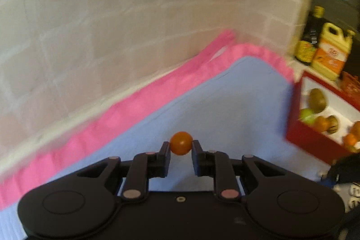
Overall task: Organize fruits
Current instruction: 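Carry both fruits over the box and open the left tool to drop the small fruit, then open the right tool to drop the green apple into the box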
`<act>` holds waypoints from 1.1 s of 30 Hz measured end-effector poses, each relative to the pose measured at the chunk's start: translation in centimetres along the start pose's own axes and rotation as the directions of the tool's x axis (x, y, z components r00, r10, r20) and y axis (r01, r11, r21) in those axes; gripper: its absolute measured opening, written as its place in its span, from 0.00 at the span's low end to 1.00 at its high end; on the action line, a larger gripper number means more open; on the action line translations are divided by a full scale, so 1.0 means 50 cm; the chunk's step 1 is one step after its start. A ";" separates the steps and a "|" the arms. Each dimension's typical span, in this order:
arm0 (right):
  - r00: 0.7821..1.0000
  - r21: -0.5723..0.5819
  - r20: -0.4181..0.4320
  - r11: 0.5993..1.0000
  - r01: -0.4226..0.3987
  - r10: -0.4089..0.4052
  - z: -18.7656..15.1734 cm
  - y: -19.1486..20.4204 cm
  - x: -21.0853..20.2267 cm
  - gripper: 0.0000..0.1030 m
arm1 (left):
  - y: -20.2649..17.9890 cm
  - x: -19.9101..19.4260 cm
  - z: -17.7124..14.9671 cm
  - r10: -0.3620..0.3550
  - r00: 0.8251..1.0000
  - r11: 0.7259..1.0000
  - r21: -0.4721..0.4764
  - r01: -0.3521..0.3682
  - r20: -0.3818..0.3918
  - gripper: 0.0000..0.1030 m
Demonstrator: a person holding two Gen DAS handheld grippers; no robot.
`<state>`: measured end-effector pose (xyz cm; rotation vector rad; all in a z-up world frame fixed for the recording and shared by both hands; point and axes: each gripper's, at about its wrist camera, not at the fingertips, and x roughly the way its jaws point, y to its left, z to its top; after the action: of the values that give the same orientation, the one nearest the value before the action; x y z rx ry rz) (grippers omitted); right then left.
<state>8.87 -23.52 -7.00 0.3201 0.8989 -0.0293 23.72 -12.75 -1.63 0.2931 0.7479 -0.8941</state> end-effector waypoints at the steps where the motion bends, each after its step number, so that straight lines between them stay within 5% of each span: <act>1: 1.000 0.033 0.028 0.999 0.012 -0.013 0.001 -0.026 -0.029 0.48 | -0.021 -0.003 0.013 -0.013 1.000 1.000 0.021 0.013 0.014 0.22; 8: 0.966 0.273 0.159 0.949 0.156 -0.204 -0.021 -0.242 -0.241 0.48 | -0.212 0.015 0.102 -0.185 0.980 0.973 0.155 0.173 0.068 0.22; 13: 0.919 0.430 0.150 0.861 0.273 -0.366 -0.054 -0.383 -0.342 0.48 | -0.351 0.057 0.113 -0.373 0.927 0.913 0.186 0.362 0.029 0.22; 18: 0.895 0.521 0.143 0.801 0.295 -0.423 -0.083 -0.480 -0.397 0.48 | -0.472 0.116 0.092 -0.437 0.897 0.860 0.262 0.437 -0.061 0.22; 33: 0.954 0.584 0.047 0.783 0.216 -0.297 -0.066 -0.647 -0.278 0.48 | -0.579 0.235 0.026 -0.351 0.885 0.847 0.298 0.439 -0.307 0.22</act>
<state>-7.48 -54.89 -6.63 0.7493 0.7747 -0.5850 6.11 -38.07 -6.90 0.5962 0.8862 -1.4179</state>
